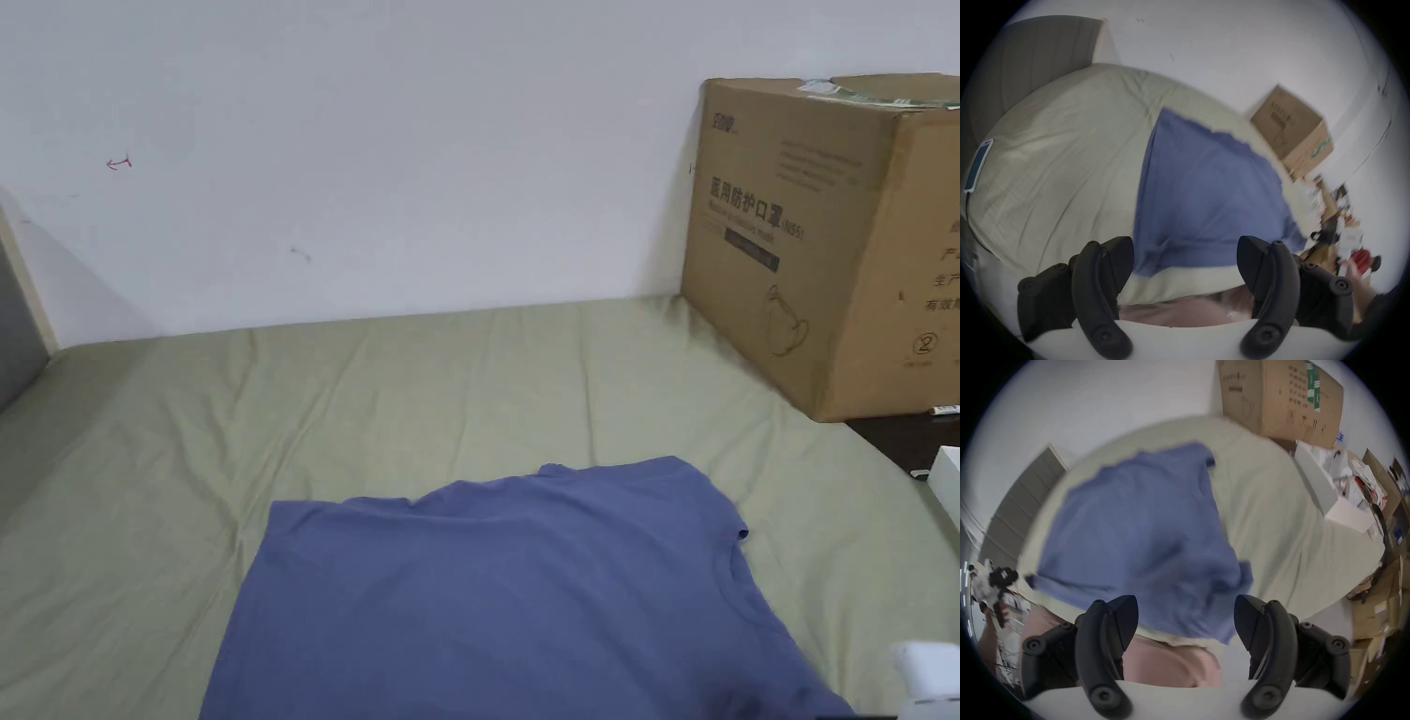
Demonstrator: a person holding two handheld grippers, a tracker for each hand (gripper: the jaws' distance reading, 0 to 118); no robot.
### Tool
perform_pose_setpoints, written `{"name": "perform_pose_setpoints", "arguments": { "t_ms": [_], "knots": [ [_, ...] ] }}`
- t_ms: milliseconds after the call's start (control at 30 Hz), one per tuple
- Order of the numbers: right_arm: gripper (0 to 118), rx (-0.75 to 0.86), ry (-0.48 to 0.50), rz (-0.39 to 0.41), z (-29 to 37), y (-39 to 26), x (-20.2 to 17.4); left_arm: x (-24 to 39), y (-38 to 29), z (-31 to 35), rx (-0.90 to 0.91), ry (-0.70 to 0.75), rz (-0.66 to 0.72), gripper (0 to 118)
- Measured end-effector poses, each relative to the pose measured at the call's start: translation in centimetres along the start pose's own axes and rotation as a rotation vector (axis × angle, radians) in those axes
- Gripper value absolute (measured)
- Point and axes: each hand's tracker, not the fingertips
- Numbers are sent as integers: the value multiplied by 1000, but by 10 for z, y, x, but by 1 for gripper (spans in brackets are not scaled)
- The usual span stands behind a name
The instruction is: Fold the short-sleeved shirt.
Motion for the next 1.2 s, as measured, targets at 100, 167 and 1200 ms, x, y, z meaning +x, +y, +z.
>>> {"name": "perform_pose_setpoints", "arguments": {
  "t_ms": [100, 167, 1200],
  "knots": [
    [86, 266, 75, 51, 49, 11, -30, 41, 14, 35, 204, -8, -43, 99],
    [86, 540, 52, 86, 81, 5, -52, 69, 17, 53, 327, 5, -123, 102],
    [0, 539, 33, 165, 59, -29, -93, 0, -6, -53, -257, 254, -285, 114]
  ]
}}
